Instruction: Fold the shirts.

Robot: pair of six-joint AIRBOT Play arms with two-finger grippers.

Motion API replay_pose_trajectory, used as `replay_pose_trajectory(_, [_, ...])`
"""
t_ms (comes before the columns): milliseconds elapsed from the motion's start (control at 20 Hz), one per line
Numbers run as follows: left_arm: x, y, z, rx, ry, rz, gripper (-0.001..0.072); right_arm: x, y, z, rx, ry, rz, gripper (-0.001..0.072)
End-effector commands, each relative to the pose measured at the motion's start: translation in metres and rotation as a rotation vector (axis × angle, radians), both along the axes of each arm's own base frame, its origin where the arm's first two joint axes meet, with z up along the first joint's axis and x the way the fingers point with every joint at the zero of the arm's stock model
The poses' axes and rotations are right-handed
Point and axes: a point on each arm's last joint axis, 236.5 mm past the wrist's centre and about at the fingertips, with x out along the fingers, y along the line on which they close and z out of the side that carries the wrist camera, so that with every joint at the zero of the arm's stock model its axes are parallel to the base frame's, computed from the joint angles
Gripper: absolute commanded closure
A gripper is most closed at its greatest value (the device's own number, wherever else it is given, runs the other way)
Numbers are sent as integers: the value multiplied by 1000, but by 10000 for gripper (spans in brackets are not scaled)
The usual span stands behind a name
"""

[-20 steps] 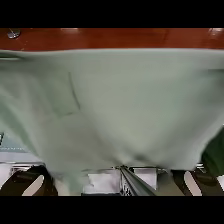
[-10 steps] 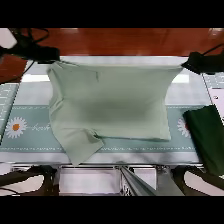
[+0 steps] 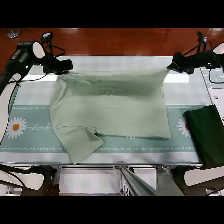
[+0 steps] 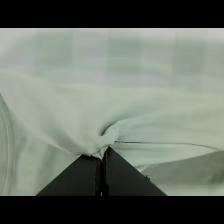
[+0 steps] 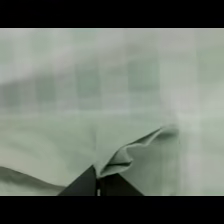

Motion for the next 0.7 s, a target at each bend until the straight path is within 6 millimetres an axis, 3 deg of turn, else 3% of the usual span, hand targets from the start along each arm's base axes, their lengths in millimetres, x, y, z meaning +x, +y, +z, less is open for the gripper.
replay_pose_trajectory(0, [-40, 3, -14, 52, 159, -168, 683, -62, 2, -30, -36, 237, 173, 695])
replay_pose_trajectory(100, [-61, 17, -32, 108, 262, -194, 683, -83, -9, -59, -127, 330, 185, 695])
replay_pose_trajectory(300, [-95, 32, -65, 141, 441, -197, 683, -98, -16, -97, -149, 407, 146, 695])
replay_pose_trajectory(450, [-104, 30, -71, 116, 491, -194, 682, -92, -5, -104, -97, 403, 134, 694])
replay_pose_trajectory(500, [-104, 25, -70, 92, 492, -182, 669, -86, -1, -102, -74, 382, 119, 607])
replay_pose_trajectory(550, [-106, 22, -69, 76, 505, -159, 465, -82, 3, -98, -41, 380, 94, 233])
replay_pose_trajectory(600, [-111, 22, -66, 73, 522, -164, 24, -81, 6, -89, -7, 377, 95, 86])
replay_pose_trajectory(650, [-115, 24, -62, 73, 541, -164, 6, -81, 5, -76, 18, 380, 99, 86])
